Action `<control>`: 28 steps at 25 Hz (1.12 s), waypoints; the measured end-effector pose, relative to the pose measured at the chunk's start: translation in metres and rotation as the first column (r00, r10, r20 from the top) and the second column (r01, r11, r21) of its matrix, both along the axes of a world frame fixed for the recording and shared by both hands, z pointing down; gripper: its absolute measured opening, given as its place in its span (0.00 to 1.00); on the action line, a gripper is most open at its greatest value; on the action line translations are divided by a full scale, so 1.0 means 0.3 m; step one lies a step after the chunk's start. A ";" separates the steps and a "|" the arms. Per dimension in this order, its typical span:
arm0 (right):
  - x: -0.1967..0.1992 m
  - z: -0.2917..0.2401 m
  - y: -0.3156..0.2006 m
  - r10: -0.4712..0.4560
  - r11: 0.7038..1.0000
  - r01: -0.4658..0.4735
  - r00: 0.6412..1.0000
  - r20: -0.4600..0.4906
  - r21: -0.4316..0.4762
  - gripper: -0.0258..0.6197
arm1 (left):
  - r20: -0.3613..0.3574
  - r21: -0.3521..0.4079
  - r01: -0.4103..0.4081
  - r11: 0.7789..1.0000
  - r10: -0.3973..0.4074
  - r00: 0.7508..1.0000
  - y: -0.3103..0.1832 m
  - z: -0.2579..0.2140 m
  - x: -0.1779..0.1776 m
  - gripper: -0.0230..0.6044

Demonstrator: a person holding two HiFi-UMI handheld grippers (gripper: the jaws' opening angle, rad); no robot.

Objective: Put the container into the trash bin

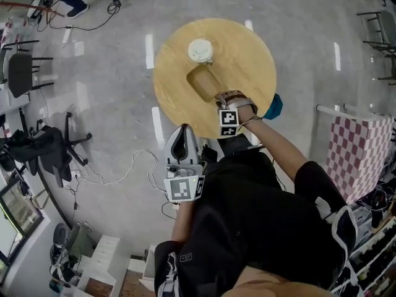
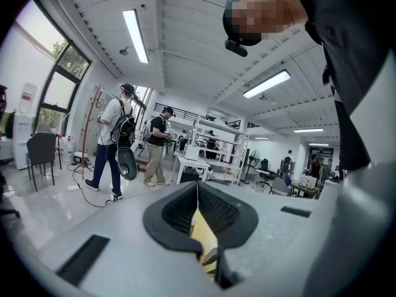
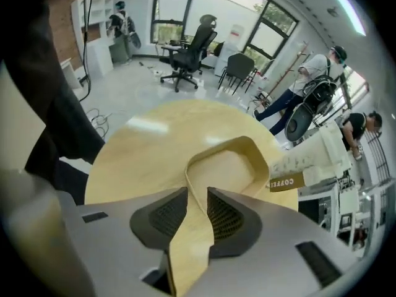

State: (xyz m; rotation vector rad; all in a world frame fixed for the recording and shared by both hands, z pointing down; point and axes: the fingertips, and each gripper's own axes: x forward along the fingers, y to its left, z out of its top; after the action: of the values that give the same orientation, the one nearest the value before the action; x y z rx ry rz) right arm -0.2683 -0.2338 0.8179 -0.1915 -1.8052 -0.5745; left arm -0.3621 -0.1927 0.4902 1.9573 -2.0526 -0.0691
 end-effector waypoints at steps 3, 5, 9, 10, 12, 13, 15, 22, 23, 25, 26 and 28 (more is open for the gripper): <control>-0.015 0.045 -0.019 -0.047 0.999 0.048 0.998 -0.030 0.019 0.23 | 0.000 -0.007 0.017 1.000 -0.017 1.000 -0.008 0.011 -0.018 0.06; -0.021 0.079 -0.017 -0.065 0.998 0.065 0.997 -0.053 0.008 0.24 | 0.000 -0.014 0.027 1.000 -0.027 1.000 -0.003 0.017 -0.027 0.06; -0.015 0.133 -0.005 -0.053 0.998 0.051 0.995 -0.088 -0.034 0.23 | 0.000 -0.017 0.036 0.999 -0.036 0.999 0.003 0.012 -0.034 0.06; -0.014 0.137 -0.006 -0.052 0.998 0.049 0.995 -0.090 -0.027 0.22 | 0.000 -0.015 0.038 0.999 -0.038 0.999 0.004 0.007 -0.035 0.06; -0.011 0.135 -0.006 -0.047 0.999 0.047 0.994 -0.095 -0.009 0.17 | 0.000 -0.012 0.041 0.999 -0.041 0.999 0.012 -0.001 -0.038 0.06; -0.010 0.134 -0.002 -0.043 0.999 0.042 0.995 -0.093 -0.006 0.16 | 0.001 -0.010 0.042 0.999 -0.042 0.999 0.019 -0.004 -0.039 0.06; -0.005 0.128 0.020 -0.030 1.000 0.030 0.996 -0.085 -0.001 0.12 | 0.004 -0.005 0.040 0.999 -0.040 0.999 0.046 -0.009 -0.033 0.06; 0.035 0.093 0.087 0.046 0.999 -0.047 0.997 -0.065 -0.016 0.10 | 0.005 0.019 0.018 1.000 -0.018 1.000 0.125 -0.033 -0.010 0.06; 0.040 0.091 0.085 0.056 0.998 -0.057 0.996 -0.063 -0.017 0.10 | 0.004 0.022 0.014 1.000 -0.014 1.000 0.123 -0.033 -0.010 0.06; 0.055 0.083 0.103 0.081 0.996 -0.082 0.995 -0.058 -0.020 0.10 | 0.004 0.031 0.003 1.000 -0.003 1.000 0.141 -0.037 -0.006 0.06; 0.063 0.076 0.117 0.095 0.995 -0.096 0.994 -0.054 -0.019 0.10 | 0.004 0.037 -0.004 0.999 0.004 1.000 0.156 -0.041 -0.003 0.06; 0.081 0.055 0.145 0.128 0.992 -0.129 0.991 -0.040 -0.015 0.10 | 0.006 0.052 -0.021 0.998 0.021 1.000 0.191 -0.052 0.008 0.06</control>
State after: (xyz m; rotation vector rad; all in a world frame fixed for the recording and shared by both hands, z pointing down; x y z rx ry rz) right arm -0.2441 -0.1903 0.8344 -0.0970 -1.7704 -0.4609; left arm -0.3596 -0.1353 0.4747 2.0118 -2.0537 -0.1139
